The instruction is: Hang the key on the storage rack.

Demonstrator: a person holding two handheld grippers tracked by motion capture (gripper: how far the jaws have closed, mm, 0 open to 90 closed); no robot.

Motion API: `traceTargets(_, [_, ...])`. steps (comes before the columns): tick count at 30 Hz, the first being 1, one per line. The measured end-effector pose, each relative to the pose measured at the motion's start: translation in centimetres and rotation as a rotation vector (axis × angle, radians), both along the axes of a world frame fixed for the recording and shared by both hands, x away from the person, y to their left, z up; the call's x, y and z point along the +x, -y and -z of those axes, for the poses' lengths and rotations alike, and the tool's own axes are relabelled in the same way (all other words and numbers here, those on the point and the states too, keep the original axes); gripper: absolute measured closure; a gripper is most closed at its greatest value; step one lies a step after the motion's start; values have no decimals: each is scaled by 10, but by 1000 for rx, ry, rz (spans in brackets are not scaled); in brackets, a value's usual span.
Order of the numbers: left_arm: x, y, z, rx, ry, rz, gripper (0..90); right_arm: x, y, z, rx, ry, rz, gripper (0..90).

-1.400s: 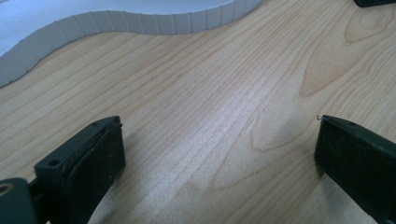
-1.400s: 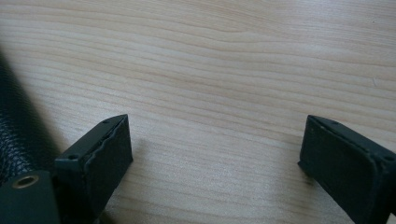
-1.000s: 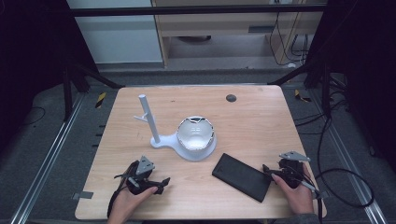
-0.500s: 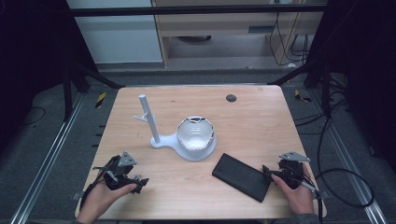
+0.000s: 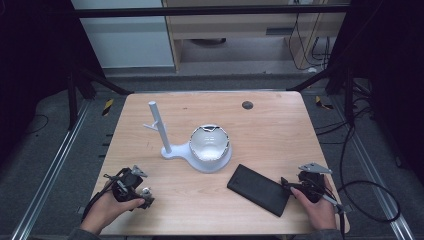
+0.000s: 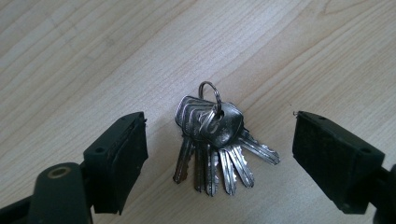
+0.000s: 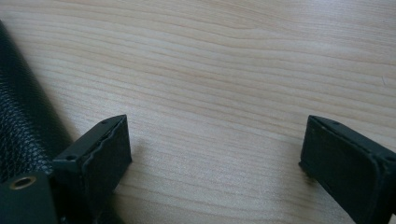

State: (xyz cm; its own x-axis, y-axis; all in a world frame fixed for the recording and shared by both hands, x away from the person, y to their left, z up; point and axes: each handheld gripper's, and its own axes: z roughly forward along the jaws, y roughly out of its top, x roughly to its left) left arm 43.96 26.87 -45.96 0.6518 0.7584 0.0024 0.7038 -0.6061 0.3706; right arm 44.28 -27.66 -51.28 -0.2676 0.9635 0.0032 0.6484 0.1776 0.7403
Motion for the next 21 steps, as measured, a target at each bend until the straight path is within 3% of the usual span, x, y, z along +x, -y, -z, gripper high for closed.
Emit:
traceTargets(6, [1,4,4,42,-13,4,179,0,0,0,-1,0,0,86])
traceTargets(21, [2,6,8,54,-31,6,234,0,0,0,-3,1,-2,87])
